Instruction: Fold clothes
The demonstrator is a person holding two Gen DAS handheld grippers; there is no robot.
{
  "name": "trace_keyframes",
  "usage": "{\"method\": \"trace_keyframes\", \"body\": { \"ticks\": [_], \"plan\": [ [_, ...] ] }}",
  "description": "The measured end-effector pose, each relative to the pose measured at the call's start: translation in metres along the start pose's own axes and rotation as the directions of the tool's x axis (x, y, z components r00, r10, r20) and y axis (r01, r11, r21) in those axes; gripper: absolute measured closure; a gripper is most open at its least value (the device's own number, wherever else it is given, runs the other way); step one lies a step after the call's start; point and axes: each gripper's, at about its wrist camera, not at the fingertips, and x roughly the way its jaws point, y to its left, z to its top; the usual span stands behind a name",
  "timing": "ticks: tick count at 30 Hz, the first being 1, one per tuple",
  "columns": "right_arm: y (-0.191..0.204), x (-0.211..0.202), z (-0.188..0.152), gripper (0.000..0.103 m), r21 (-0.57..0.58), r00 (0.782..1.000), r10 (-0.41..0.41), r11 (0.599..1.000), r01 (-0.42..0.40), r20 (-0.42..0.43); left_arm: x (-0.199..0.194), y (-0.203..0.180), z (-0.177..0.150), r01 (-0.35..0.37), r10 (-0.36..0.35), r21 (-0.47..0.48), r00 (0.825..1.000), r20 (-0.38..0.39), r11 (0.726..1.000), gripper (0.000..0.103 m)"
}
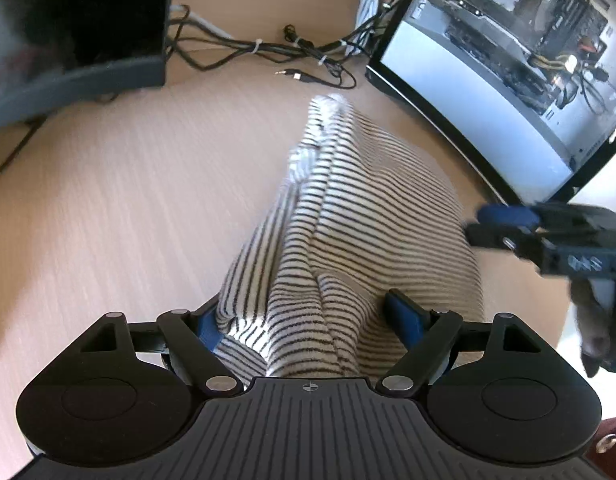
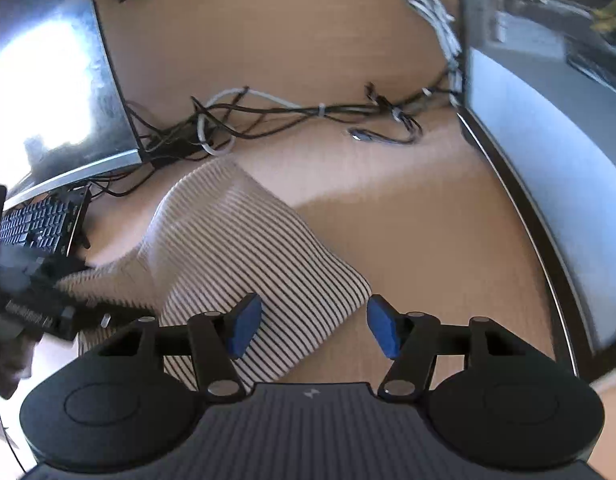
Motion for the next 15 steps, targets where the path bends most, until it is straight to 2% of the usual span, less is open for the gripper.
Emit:
{"method": "trace_keyframes", "body": {
  "ticks": [5,10,13,15],
  "plan": [
    [0.021,0.029,0.022,0.042,-0.155,0.999,0.025,0.988,-0.02,0.032,-0.004,-0.027,-0.029,0.058,-0.058,-0.044,0.998,-0.005,0.997,0.014],
    [0.056,0.053,0.039,0.043,-0.353,0.997,0.056,0.935,-0.036,0.045,0.003,-0.062,-0.056,0.155,-0.155,-0.042,0.988,-0.007,0.987,0.012],
    [0.068,0.044,0.043,0.042,-0.428,0.994,0.093,0.902,-0.059,0.059,-0.003,-0.07,-0.063,0.142,-0.142,-0.015,0.99,-0.009,0.99,0.012],
    [0.066,0.028,0.041,0.042,-0.433,0.99,0.109,0.899,-0.062,0.084,-0.018,-0.064,-0.065,0.119,-0.119,-0.011,0.993,0.011,0.993,0.012]
  ]
}}
